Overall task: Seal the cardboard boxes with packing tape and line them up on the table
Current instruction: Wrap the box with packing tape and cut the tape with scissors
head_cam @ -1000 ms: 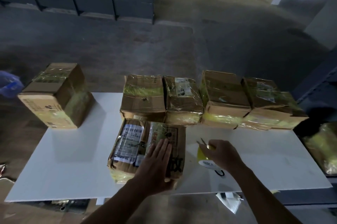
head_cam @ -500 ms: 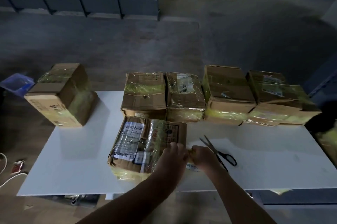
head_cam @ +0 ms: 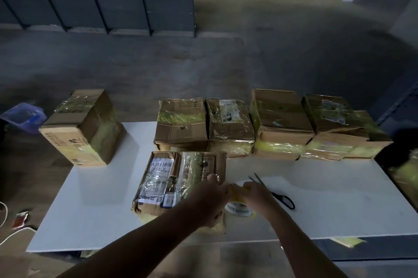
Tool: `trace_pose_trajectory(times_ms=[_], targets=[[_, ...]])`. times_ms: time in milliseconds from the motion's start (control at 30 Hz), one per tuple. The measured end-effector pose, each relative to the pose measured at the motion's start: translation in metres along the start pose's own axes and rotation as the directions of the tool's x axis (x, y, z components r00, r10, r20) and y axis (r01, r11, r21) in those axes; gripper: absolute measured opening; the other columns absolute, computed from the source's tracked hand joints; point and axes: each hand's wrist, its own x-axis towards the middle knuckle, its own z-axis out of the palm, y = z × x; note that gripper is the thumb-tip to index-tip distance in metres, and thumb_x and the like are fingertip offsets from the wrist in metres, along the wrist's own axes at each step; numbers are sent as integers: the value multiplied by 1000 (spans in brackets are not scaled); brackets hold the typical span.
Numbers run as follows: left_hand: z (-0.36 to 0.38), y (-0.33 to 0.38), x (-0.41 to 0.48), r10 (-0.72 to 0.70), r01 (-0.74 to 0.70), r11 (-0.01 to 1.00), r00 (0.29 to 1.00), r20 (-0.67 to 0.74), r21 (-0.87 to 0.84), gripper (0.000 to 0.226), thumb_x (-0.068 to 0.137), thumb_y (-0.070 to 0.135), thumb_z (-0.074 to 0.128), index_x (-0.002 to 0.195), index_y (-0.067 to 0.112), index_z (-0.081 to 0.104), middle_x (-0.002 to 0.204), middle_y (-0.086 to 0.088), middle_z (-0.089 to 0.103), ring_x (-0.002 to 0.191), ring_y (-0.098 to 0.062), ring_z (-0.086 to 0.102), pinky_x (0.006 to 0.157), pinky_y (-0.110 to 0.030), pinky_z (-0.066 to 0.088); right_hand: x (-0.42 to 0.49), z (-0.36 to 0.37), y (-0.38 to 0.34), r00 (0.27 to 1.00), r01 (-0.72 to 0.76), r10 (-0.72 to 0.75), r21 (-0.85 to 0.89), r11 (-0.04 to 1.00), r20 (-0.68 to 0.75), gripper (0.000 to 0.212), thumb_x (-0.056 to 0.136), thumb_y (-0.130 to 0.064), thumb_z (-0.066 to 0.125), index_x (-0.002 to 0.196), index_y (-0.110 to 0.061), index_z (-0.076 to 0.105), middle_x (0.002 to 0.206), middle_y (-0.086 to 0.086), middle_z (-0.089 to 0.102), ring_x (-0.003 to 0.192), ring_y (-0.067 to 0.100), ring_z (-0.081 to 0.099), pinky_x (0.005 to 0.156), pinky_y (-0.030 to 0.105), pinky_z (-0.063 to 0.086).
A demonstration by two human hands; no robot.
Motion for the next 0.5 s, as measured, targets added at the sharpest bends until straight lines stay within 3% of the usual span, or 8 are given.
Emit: trace_pose_trajectory(times_ms=[100,300,400,500], targets=[[-8,-21,-19,14,-16,1000,996,-86,-20,75,82,30,67,146,15,31,141,-9,42,125,-36,39,88,-42,52,7,-9,-12,994,-109,104,175,978,36,48,90,-56,52,69,-13,57,63,2,52,56,13,49,58,25,39],[-3,-68,-60,-18,-40,992,898,-440,-121,83,53,56,82,121,20,50,118,-1,63,98,-28,63,59,-29,59,15,-39,-64,995,78,-44,449,890,-88,49,83,-53,54,72,-7,66,62,7,60,58,18,58,58,27,45],[-3,-85,-78,-107,-18,972,856,-506,-235,75,59,64,74,118,23,50,127,1,60,104,-27,62,64,-31,59,17,-47,-92,989,139,-86,550,824,-122,38,91,-44,56,78,-11,70,76,15,68,74,30,68,66,38,52],[15,-102,-95,-187,-45,913,838,-513,-405,73,66,65,67,125,27,47,138,5,52,117,-20,53,78,-31,57,18,-44,-118,979,202,-157,534,821,-128,32,91,-44,51,80,-22,71,79,10,69,76,24,68,66,34,52]])
